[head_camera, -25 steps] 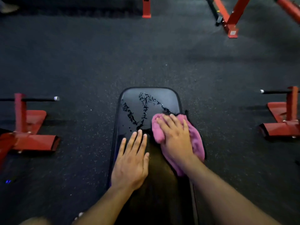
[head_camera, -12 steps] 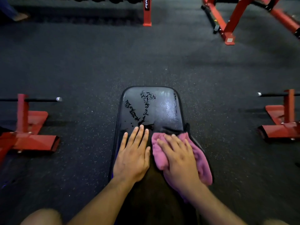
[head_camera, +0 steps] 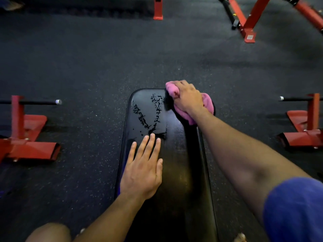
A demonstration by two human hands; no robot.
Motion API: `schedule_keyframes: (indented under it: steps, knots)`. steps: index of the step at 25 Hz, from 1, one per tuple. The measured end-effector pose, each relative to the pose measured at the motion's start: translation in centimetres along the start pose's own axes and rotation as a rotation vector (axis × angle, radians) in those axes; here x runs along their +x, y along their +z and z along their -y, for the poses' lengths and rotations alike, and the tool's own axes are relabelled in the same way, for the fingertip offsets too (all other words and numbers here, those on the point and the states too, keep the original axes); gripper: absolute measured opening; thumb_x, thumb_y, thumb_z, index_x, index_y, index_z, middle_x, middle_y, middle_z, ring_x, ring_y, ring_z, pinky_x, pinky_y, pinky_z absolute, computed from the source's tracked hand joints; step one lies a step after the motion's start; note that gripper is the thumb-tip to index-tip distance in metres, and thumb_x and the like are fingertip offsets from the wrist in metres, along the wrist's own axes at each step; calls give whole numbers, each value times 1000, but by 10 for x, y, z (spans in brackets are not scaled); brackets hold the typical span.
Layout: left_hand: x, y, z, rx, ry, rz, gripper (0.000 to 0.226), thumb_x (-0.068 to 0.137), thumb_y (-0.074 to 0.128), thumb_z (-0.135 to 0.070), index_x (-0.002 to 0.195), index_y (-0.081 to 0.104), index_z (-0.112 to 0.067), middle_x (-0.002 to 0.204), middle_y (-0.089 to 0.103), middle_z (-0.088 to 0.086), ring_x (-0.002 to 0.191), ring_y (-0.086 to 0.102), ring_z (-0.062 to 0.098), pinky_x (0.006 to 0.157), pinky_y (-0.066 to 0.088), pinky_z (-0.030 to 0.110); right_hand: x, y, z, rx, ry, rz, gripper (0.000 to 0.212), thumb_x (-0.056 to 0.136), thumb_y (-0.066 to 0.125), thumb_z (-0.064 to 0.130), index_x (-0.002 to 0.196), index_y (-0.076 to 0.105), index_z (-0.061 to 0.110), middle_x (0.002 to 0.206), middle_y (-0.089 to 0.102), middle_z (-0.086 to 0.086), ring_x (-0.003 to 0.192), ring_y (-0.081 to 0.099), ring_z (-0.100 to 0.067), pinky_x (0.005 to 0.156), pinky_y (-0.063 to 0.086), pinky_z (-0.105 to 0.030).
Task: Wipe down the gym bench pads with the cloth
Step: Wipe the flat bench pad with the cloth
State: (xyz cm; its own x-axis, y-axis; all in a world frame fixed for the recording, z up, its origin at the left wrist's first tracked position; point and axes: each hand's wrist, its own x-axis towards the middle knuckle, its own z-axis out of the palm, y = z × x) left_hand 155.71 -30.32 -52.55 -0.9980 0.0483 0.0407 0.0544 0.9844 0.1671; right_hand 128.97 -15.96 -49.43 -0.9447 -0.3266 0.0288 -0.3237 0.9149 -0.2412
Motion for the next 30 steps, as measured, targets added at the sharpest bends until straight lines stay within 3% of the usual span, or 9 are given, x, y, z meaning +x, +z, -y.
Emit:
schedule_keyframes:
  steps: [1,5,9,16,21,26,30]
  knots:
    - [0,-1,0,-5,-4,-4,63,106,24,-42,165,21,-18,173,17,2,161,11,18,128,9,48,-1,-2,3,10,12,-22,54,84,56,27,138,54,31,132,58,-2,116,57,-36,90,50,-49]
    - [1,-5,-1,-2,1,-8,64,104,27,-40,163,28,-16,171,24,5,160,17,21,128,13,50,-108,1,19,58,28,-52,66,81,59,26,146,49,28,153,47,-2,144,39,-31,117,31,-54]
    - [0,-1,0,-14,10,-22,64,103,29,-39,162,32,-15,171,26,6,159,21,22,127,18,53,-218,6,31,54,-61,-48,71,77,43,35,147,51,27,153,47,-2,146,37,-31,116,31,-58]
    - [-2,1,0,-53,7,-15,63,106,25,-42,165,23,-19,173,15,1,161,8,17,129,9,49,-42,3,1,69,-25,-108,54,83,54,22,136,53,29,133,57,0,122,52,-28,98,48,-51]
    - [0,-2,0,-84,-15,-13,64,105,23,-44,164,24,-20,173,18,0,161,7,15,130,6,47,-31,-22,2,149,-43,-35,47,88,52,17,133,54,32,128,56,-1,114,57,-31,89,54,-51]
    - [-1,-11,-1,-50,-4,36,68,103,12,-48,166,13,-24,174,8,-2,160,-2,12,131,-1,45,-177,-64,-29,480,60,-291,41,92,60,15,132,62,22,127,61,0,117,61,-22,100,48,-37]
    - [2,-13,-5,78,96,39,67,103,11,-45,166,3,-24,175,-8,1,160,-15,18,129,-3,54,-299,-32,-54,780,252,-360,35,92,67,5,122,66,24,125,67,5,117,62,-15,104,48,-47]
